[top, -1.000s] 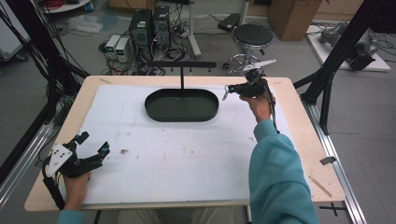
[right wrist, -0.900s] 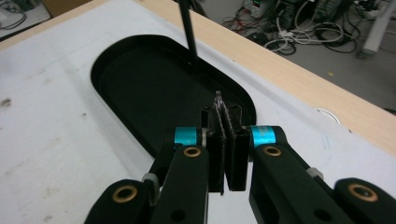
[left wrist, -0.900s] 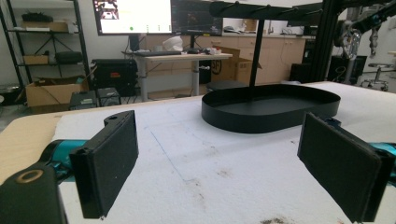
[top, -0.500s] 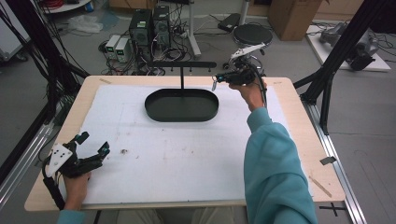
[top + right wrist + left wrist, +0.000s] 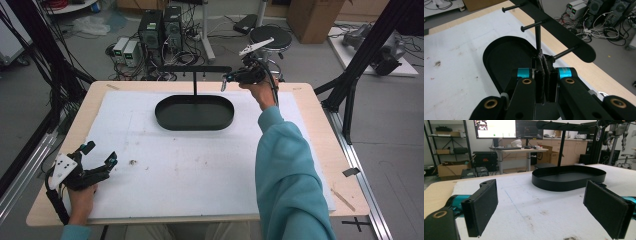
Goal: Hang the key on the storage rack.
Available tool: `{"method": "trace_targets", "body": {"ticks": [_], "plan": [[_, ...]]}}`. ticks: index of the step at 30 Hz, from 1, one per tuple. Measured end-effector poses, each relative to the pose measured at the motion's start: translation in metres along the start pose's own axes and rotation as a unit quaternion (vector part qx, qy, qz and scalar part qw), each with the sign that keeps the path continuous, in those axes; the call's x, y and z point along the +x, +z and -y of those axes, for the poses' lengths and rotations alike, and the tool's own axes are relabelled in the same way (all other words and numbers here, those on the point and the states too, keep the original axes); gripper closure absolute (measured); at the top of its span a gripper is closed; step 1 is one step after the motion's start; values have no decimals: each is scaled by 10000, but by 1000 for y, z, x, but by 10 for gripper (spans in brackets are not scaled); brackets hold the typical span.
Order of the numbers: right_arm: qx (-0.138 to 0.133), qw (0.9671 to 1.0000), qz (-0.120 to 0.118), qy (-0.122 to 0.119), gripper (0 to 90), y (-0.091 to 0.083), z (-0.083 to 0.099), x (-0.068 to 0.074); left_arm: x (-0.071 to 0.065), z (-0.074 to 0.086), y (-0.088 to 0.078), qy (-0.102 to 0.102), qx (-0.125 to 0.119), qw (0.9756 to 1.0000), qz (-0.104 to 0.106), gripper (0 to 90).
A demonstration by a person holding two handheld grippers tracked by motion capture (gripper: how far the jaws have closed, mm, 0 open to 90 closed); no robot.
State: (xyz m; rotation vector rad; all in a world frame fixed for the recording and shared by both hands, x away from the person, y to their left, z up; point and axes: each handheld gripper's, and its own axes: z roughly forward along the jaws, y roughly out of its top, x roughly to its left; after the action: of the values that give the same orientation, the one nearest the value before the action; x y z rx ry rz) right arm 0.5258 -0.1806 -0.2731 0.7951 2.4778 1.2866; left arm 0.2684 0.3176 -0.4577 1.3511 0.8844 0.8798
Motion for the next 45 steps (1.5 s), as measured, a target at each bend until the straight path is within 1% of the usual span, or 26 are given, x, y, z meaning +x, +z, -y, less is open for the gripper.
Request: {"method": "trace_targets", "body": {"ticks": [2, 3, 9, 14, 19, 20, 21, 22, 23, 27, 29, 32, 33, 34, 35, 36, 39, 40, 41, 42, 43, 44, 45], "plan": [[-4, 10000, 20, 10, 894, 1, 1, -1, 0, 0, 0, 8, -4, 10000, -4, 127], [13, 10000, 21, 86, 894, 1, 1, -3, 0, 0, 0, -2, 4, 10000, -3, 128], [7, 10000, 35, 71, 894, 5, 3, -6, 0, 0, 0, -5, 6, 10000, -3, 128], [-11, 9999, 42, 131, 894, 7, 3, -6, 0, 0, 0, -3, 8, 10000, -3, 127], [-50, 9999, 56, 98, 894, 7, 3, -8, 0, 0, 0, -12, 4, 10000, 0, 128], [-28, 9999, 65, 133, 894, 7, 3, -7, 0, 0, 0, -12, 1, 10000, -1, 127], [-64, 9999, 80, 97, 894, 8, 3, -9, 0, 0, 0, -12, 5, 10000, -3, 127], [-41, 9998, 100, 168, 894, 7, 4, -8, 0, 0, 0, -6, 7, 10000, -5, 128], [-97, 9998, 130, 107, 894, 8, 4, -10, 0, 0, 0, -7, 6, 10000, -5, 127], [-83, 9997, 177, 137, 893, 9, 4, -9, 0, 0, 0, -10, 7, 10000, -3, 127], [-150, 9997, 211, 55, 893, 10, 4, -11, 0, 0, 0, -13, 5, 10000, -4, 127], [-166, 9995, 252, 98, 893, 10, 4, -11, 0, 0, 0, -11, 3, 10000, -5, 128], [-249, 9992, 318, 8, 892, 11, 5, -13, 0, 0, 0, -10, 7, 10000, -3, 127], [-249, 9992, 318, 8, 892, 11, 5, -13, 0, 0, 0, -10, 4, 10000, -5, 127], [-228, 9992, 319, 79, 889, 11, 6, -13, 0, 0, 0, -12, 5, 10000, -5, 127], [-286, 9990, 344, 19, 885, 12, 6, -15, 0, 0, 0, -12, 5, 10000, -4, 128], [-330, 9986, 400, -28, 878, 14, 6, -15, 0, 0, 0, 3, 17, 10000, -5, 127], [-328, 9986, 416, -31, 861, 14, 6, -15, 0, 0, 0, 7, 15, 10000, -4, 128], [-420, 9973, 595, -41, 753, 13, 5, -15, 0, 0, 0, 11, 4, 10000, -2, 127], [-420, 9973, 595, -41, 753, 13, 5, -15, 0, 0, 0, 1, 6, 10000, -5, 127], [-512, 9962, 705, 23, 634, 11, 5, -15, 0, 0, 0, 0, 4, 10000, 0, 127], [-512, 9962, 705, 23, 634, 11, 5, -15, 0, 0, 0, -1, 5, 10000, -2, 127], [-547, 9958, 720, 108, 555, 11, 6, -15, 0, 0, 0, 0, 6, 10000, -5, 128]]}}
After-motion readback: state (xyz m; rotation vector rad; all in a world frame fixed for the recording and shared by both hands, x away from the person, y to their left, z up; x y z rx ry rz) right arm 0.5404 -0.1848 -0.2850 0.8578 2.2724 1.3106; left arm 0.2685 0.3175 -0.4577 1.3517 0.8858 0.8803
